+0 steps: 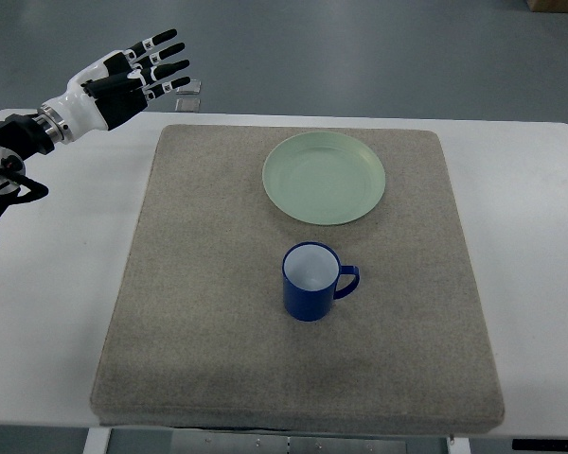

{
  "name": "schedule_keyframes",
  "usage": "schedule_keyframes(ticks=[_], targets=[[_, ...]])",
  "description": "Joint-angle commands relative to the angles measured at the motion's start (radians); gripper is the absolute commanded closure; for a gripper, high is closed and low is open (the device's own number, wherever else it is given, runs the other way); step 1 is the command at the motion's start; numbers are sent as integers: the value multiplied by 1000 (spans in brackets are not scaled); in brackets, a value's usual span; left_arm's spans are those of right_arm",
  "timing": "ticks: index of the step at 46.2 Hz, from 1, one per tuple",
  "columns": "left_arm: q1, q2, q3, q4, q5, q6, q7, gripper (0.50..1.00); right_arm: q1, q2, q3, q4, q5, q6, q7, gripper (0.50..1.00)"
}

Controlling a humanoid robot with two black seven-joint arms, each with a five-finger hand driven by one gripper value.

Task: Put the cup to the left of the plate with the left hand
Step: 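Move the left hand down and forward toward the blue mug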

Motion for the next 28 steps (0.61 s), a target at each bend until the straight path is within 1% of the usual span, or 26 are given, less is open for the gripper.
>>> schedule_keyframes(ticks=[1, 6, 10, 12, 16, 22, 28], targets=[[51, 24, 3, -108, 18, 2, -4, 501, 0, 0, 0, 0, 0, 0, 0, 568], [134, 62, 6, -257, 59, 15, -4, 501, -1, 0, 0, 0, 0, 0, 0, 568], [212, 75, 5, -349, 171, 23, -6, 501, 0, 0, 0, 0, 0, 0, 0, 568], [247, 76, 3, -383, 237, 22, -16, 501, 0, 0, 0, 0, 0, 0, 0, 568], [302, 76, -4, -426, 350, 22, -30, 504, 0, 0, 0, 0, 0, 0, 0, 568], [372, 73, -4, -469, 475, 19, -91, 504, 0, 0, 0, 0, 0, 0, 0, 568], [408, 64, -4, -492, 591, 17, -147, 504, -1, 0, 0, 0, 0, 0, 0, 568]])
